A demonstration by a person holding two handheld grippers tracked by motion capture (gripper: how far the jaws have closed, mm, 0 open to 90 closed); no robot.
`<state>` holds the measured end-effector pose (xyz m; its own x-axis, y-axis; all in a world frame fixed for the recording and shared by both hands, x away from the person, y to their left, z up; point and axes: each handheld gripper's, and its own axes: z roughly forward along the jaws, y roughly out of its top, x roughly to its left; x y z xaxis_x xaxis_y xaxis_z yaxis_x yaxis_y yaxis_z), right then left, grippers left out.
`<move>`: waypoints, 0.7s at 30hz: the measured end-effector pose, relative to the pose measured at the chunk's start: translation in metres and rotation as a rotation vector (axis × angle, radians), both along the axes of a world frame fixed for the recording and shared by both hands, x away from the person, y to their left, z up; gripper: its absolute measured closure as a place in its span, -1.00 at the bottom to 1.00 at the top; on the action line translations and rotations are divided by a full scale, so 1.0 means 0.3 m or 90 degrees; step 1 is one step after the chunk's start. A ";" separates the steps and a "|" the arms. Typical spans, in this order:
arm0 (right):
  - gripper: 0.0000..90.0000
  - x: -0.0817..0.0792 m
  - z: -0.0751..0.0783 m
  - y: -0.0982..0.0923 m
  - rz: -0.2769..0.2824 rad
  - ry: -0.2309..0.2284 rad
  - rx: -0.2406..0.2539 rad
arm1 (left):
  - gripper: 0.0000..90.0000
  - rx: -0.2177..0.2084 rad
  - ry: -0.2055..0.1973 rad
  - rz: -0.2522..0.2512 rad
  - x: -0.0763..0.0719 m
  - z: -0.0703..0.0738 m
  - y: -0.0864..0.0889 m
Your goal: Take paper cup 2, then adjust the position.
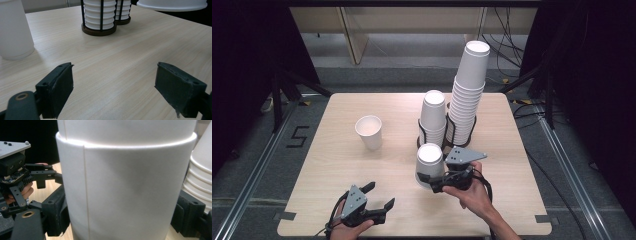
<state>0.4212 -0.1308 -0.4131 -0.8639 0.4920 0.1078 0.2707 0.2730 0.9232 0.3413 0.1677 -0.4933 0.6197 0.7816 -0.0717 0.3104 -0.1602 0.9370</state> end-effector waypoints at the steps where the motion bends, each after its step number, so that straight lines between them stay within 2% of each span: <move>1: -0.59 -0.003 0.002 -0.003 -0.011 -0.006 -0.007 | -0.68 0.002 0.002 0.002 -0.002 0.002 0.000; 5: -0.59 -0.008 -0.002 0.007 -0.002 -0.010 -0.003 | -0.68 0.000 -0.004 -0.006 -0.002 0.004 -0.004; 6: -0.59 -0.009 -0.004 0.013 0.001 -0.006 0.006 | -0.68 -0.013 -0.009 -0.012 -0.001 0.001 -0.009; 7: -0.59 -0.009 -0.003 0.014 0.004 -0.010 -0.001 | -0.68 -0.015 -0.010 -0.017 -0.001 0.002 -0.011; 8: -0.59 -0.014 -0.004 0.020 0.003 0.002 0.002 | -0.68 -0.018 -0.011 -0.016 -0.001 0.002 -0.017; 9: -0.59 -0.013 -0.008 0.026 0.007 -0.002 0.004 | -0.68 -0.015 -0.010 -0.019 -0.001 0.003 -0.020; 11: -0.59 -0.012 -0.012 0.036 0.003 -0.006 0.003 | -0.68 -0.026 -0.009 -0.029 0.002 0.001 -0.029; 12: -0.59 -0.012 -0.012 0.038 0.009 0.000 -0.004 | -0.68 -0.023 -0.009 -0.027 0.001 0.003 -0.033; 15: -0.59 -0.006 -0.018 0.049 0.006 -0.011 -0.005 | -0.68 -0.034 -0.023 -0.020 0.004 0.004 -0.054; 16: -0.59 -0.006 -0.020 0.053 0.004 -0.004 -0.003 | -0.68 -0.030 -0.022 -0.024 0.004 0.004 -0.063; 17: -0.59 -0.006 -0.023 0.059 0.000 -0.002 0.003 | -0.68 -0.039 -0.026 -0.033 0.008 0.000 -0.076; 19: -0.59 -0.004 -0.025 0.063 0.000 -0.004 -0.005 | -0.68 -0.035 -0.027 -0.040 0.008 0.000 -0.097; 20: -0.59 -0.006 -0.029 0.071 0.001 0.006 0.000 | -0.68 -0.034 -0.031 -0.042 0.009 -0.001 -0.108; 21: -0.59 -0.007 -0.034 0.078 0.002 0.004 0.002 | -0.68 -0.041 -0.039 -0.048 0.011 -0.004 -0.119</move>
<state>0.4191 -0.1074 -0.4234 -0.8646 0.4894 0.1142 0.2751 0.2709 0.9224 0.3447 0.1319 -0.4946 0.6810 0.7278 -0.0806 0.2420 -0.1198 0.9629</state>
